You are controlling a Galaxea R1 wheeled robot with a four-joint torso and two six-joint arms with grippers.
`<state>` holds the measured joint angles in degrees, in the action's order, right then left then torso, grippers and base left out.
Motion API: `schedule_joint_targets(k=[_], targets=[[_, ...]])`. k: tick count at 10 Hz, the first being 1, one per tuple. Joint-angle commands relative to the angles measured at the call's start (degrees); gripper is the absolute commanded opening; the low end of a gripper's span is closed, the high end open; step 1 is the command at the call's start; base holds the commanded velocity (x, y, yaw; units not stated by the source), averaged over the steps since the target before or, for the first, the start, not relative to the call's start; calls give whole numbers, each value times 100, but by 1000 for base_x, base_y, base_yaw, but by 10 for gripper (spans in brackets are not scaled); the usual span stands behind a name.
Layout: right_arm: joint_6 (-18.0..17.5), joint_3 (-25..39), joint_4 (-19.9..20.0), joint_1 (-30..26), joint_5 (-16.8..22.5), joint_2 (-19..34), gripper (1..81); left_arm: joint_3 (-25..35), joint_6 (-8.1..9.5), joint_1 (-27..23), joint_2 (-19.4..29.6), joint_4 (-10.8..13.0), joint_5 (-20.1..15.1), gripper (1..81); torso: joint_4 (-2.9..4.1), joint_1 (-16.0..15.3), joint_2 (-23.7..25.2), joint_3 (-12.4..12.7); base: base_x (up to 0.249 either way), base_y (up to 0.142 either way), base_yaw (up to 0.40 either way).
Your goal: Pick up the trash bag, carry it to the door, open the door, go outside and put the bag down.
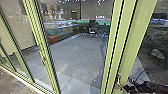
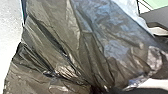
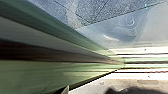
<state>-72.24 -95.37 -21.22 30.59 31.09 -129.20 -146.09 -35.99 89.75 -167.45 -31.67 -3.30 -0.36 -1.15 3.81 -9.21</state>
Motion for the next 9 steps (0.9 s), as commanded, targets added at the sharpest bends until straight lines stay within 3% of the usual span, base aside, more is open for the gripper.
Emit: schedule_joint_targets(k=[1, 9], targets=[[-335, -394, -119, -1831, -340, 198, 811, 37, -31, -137, 36, -14, -566, 10, 0, 0, 0, 0, 0, 0, 0], [-167, 326, -119, -2797, 378, 963, 811, 37, -31, -137, 36, 3, -566, 10, 4, -13, -13, -13, 0, 0, 0]])
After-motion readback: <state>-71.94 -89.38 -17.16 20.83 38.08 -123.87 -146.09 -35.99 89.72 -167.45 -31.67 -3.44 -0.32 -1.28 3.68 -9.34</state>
